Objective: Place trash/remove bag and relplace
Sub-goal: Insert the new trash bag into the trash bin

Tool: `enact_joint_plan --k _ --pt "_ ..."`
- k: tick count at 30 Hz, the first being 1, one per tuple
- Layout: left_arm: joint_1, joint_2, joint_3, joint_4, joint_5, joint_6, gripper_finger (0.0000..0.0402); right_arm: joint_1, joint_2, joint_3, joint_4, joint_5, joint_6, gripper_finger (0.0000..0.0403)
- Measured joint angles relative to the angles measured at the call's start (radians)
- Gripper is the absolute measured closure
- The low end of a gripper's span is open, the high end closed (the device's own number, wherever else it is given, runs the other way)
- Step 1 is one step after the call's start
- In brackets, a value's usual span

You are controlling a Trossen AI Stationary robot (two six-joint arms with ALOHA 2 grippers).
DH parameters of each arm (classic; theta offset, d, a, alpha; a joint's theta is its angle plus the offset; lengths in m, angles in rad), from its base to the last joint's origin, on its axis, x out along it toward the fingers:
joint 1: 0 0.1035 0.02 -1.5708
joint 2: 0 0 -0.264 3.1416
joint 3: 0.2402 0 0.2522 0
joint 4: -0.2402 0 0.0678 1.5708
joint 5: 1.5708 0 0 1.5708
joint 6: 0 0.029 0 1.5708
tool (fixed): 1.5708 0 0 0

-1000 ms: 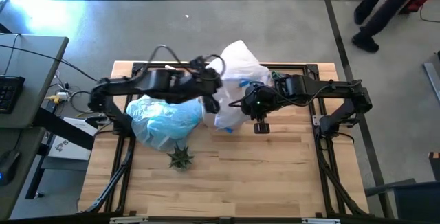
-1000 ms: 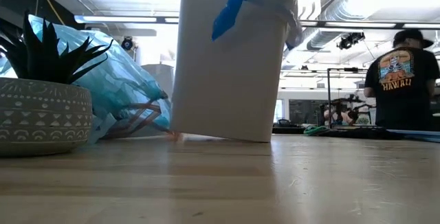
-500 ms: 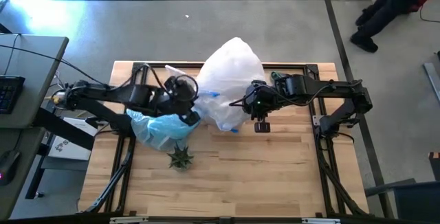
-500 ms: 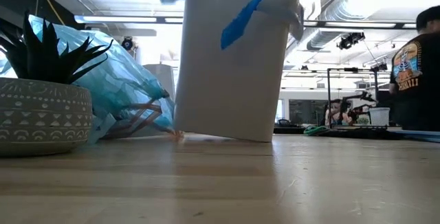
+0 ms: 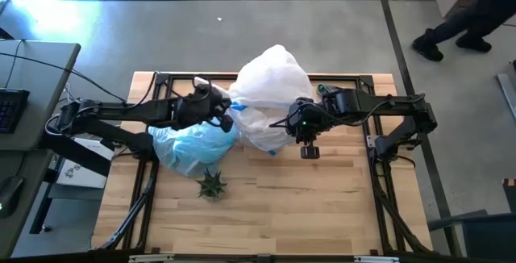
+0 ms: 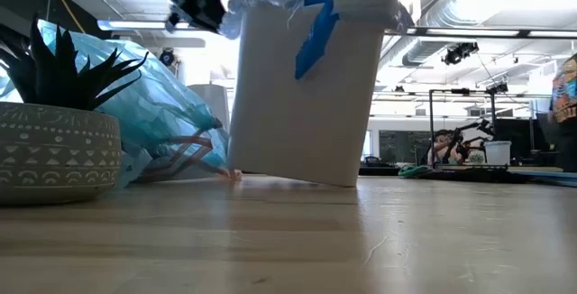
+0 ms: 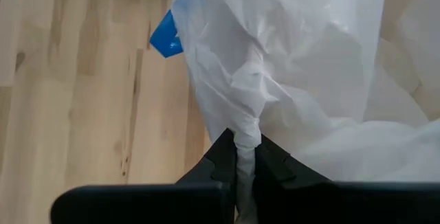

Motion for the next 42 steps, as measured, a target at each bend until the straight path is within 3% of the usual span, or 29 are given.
enact_joint_plan --k 4,10,22,29,34,42 --pt "0.070 0.019 -0.040 0.149 0.098 0.020 0.0401 0.015 0.000 0.000 -0.004 -0.003 0.004 0.0401" --pt "0.103 0.002 -0.041 0.205 0.196 0.051 0.0390 0.014 -0.001 0.000 -0.032 -0.011 0.022 0.0401" --pt "0.136 -0.020 -0.041 0.085 0.220 -0.017 0.0242 0.015 -0.009 -0.001 -0.033 -0.017 0.000 0.0401" --pt "0.118 -0.091 -0.040 0.100 0.245 -0.040 0.0197 0.015 -0.010 -0.001 -0.033 -0.022 -0.008 0.0401" --pt "0.070 -0.169 -0.040 0.137 0.195 0.030 0.0188 0.015 -0.010 -0.001 -0.032 -0.024 -0.008 0.0401" --pt "-0.073 -0.189 -0.040 0.143 -0.082 0.282 0.0188 0.014 -0.010 -0.001 -0.035 -0.045 -0.008 0.0401"
